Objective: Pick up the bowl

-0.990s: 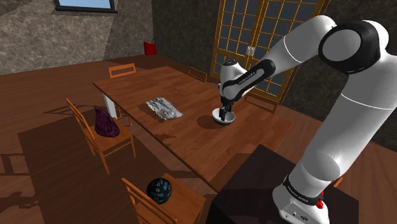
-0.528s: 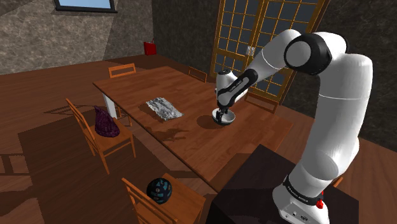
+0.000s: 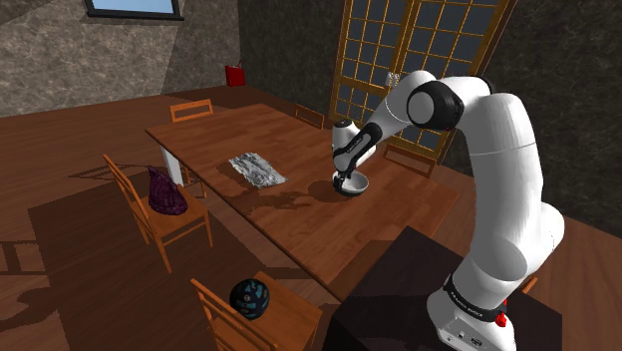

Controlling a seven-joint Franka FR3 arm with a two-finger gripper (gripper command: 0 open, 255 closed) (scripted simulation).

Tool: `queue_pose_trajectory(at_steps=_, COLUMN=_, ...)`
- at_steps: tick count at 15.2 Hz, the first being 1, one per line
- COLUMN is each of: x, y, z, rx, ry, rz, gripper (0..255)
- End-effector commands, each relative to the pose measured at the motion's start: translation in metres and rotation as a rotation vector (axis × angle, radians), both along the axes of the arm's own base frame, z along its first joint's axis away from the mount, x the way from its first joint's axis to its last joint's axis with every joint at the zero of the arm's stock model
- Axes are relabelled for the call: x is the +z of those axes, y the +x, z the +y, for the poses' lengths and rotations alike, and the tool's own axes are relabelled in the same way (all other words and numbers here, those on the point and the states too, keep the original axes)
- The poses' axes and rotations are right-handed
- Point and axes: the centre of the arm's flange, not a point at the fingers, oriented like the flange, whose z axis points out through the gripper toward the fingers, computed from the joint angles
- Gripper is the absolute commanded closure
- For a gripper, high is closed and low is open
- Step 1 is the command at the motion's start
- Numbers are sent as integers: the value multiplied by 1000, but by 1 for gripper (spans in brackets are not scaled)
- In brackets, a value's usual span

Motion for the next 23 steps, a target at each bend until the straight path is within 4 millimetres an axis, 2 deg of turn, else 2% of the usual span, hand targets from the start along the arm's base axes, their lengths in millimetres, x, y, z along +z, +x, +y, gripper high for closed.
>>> queue_pose_trajectory(at_steps=1, x=-15, y=7, z=-6, rx=1, ry=-6, rz=-1, gripper=0)
queue_pose_trajectory(at_steps=7, x=-47, y=7, z=-6, rx=1, ry=-6, rz=-1, gripper=0)
queue_pose_trajectory(at_steps=9, x=-50, y=7, z=-6, rx=1, ry=-6, rz=-1, gripper=0)
queue_pose_trajectory(at_steps=10, x=-51, y=7, z=-5, rx=1, ry=-6, rz=-1, gripper=255)
queue_pose_trajectory(at_steps=19, x=-50, y=7, z=-6, rx=1, ry=-6, rz=-1, gripper=255)
queue_pose_trajectory(at_steps=23, x=-29, y=7, z=-6, rx=1, ry=-6, rz=-1, gripper=255)
